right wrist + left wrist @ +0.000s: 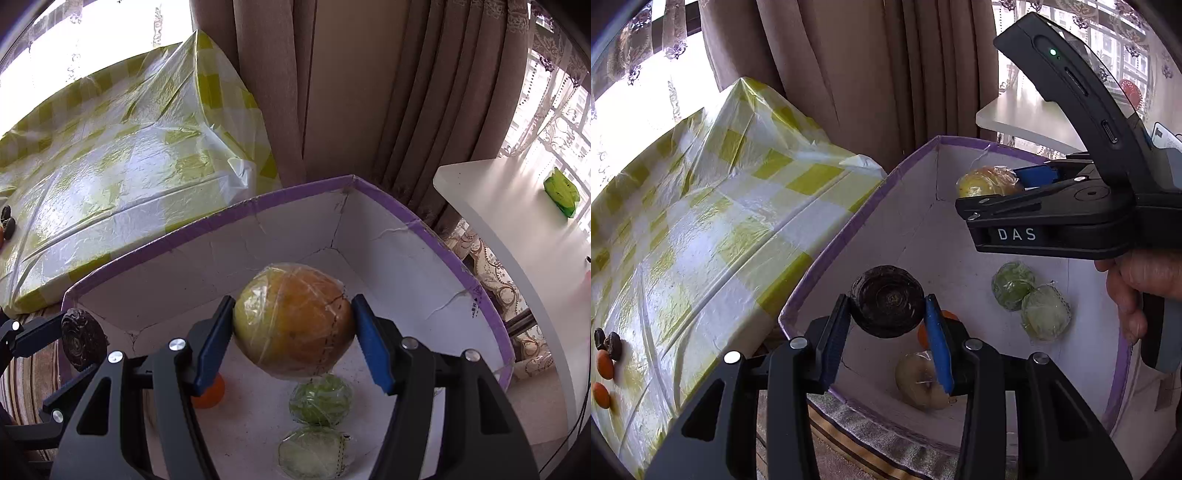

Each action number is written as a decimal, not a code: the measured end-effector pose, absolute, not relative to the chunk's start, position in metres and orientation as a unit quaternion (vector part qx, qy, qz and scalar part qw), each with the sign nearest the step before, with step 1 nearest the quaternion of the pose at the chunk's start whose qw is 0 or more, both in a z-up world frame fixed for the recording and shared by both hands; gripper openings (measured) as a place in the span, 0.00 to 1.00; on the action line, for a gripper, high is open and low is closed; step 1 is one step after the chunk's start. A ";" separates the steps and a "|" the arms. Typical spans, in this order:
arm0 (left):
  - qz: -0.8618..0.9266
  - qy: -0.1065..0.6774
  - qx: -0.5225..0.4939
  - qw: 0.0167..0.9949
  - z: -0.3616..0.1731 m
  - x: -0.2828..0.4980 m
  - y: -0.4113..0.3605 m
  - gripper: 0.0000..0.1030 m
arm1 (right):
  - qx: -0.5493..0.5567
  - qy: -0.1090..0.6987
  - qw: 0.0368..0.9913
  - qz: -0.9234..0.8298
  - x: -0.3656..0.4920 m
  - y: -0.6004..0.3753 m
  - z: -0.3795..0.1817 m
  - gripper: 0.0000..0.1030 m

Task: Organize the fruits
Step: 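Carry the dried fruit and grapefruit over the white box with both tools, then open the right tool to drop the grapefruit while the left tool releases the dried fruit, then move both tools back to the table toward the oranges and dried fruits, then grasp an orange with the left tool while the right tool grasps a dark dried fruit, then carry the orange and dried fruit toward the white box with both tools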

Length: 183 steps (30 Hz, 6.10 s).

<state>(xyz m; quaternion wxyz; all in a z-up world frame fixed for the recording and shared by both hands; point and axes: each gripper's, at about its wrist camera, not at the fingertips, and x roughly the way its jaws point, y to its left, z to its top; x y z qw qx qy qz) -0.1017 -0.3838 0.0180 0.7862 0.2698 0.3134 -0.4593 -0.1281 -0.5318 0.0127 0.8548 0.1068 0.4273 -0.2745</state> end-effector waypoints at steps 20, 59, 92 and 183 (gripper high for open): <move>-0.406 0.386 0.397 0.728 -0.039 -0.099 -0.429 0.38 | 0.082 0.519 0.808 -0.265 -0.106 -0.529 -0.028 0.62; -0.462 0.336 0.321 0.756 -0.011 -0.101 -0.402 0.85 | 0.106 0.460 0.830 -0.296 -0.117 -0.545 -0.007 0.85; -0.209 0.327 -0.012 0.922 0.063 0.060 -0.122 0.83 | 0.076 0.342 0.930 -0.111 -0.039 -0.379 0.079 0.85; -0.187 0.346 -0.072 0.917 0.042 0.088 -0.075 0.34 | 0.019 0.385 0.923 0.007 0.078 -0.234 0.040 0.38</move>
